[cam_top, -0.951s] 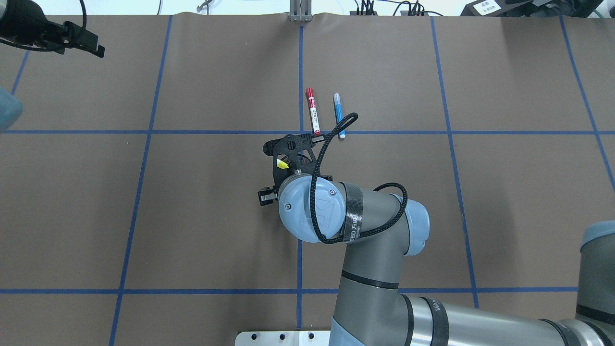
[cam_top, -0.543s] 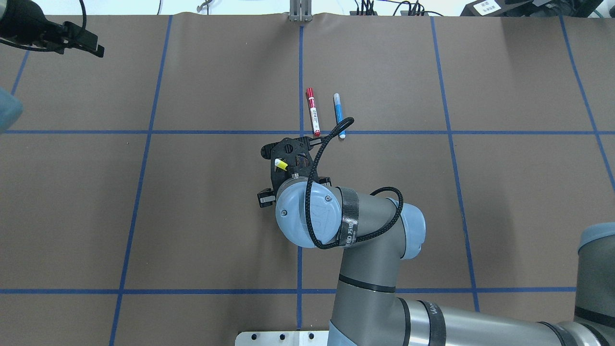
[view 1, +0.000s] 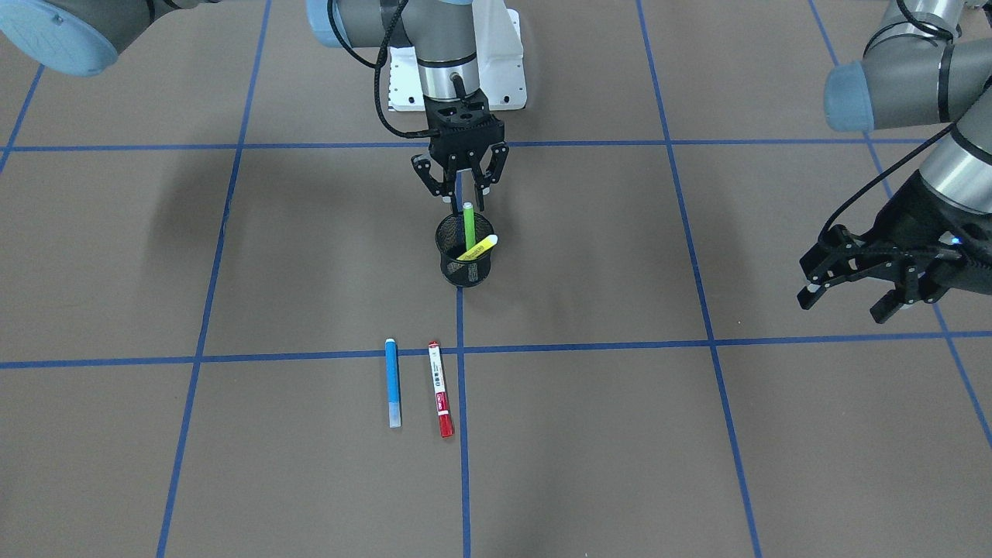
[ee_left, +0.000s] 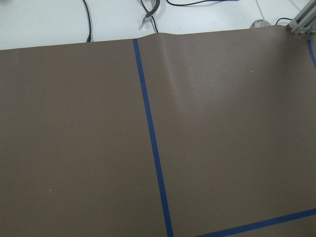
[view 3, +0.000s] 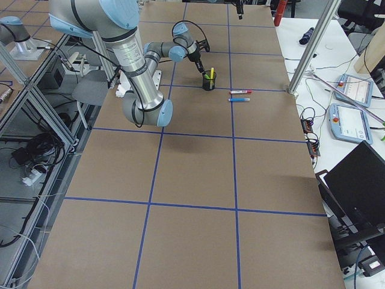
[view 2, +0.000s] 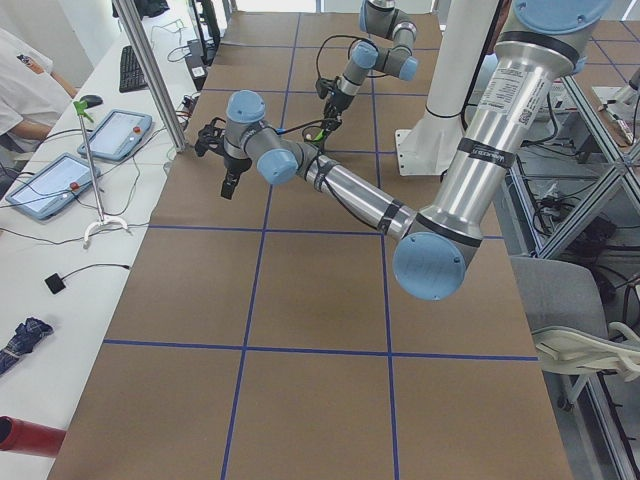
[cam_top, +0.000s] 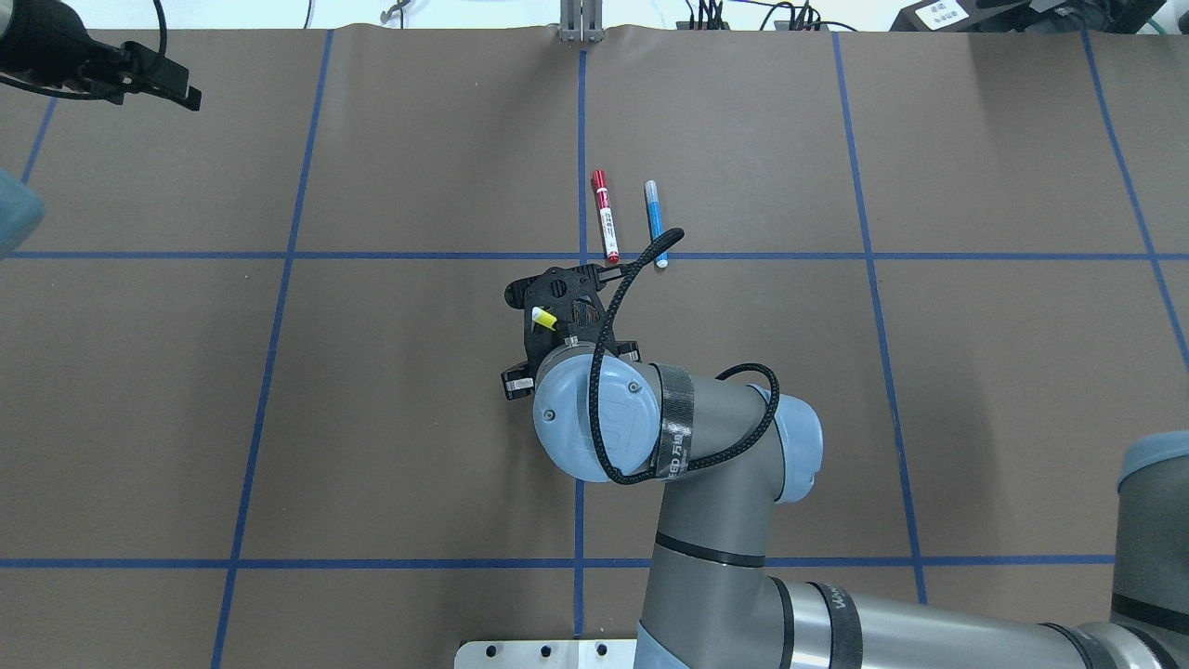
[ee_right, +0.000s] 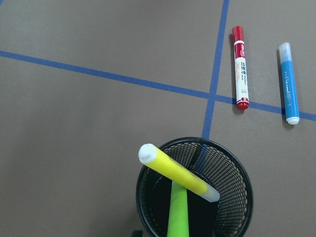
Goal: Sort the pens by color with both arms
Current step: 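Lower the right gripper over the cup toward the yellow highlighter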
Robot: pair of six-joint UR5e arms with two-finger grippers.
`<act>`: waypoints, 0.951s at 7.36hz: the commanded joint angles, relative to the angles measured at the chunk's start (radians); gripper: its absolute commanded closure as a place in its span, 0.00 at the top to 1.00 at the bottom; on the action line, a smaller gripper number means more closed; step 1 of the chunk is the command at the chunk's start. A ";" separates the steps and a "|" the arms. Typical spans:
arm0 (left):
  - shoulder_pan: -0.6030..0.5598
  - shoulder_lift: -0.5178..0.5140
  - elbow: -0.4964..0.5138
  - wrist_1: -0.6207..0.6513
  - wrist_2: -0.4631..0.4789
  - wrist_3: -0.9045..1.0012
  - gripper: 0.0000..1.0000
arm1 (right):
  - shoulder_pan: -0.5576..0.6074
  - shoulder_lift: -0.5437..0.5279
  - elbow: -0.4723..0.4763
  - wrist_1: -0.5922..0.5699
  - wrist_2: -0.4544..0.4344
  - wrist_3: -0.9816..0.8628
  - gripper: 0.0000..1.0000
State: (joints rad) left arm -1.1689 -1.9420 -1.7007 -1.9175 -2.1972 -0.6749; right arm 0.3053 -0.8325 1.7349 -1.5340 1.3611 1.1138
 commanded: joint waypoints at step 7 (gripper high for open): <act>0.002 -0.002 0.001 0.000 0.001 -0.014 0.98 | 0.009 -0.052 0.206 -0.139 -0.007 -0.003 0.00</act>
State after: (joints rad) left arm -1.1685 -1.9435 -1.6996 -1.9175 -2.1967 -0.6839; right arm 0.3115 -0.8561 1.8483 -1.6118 1.3544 1.1117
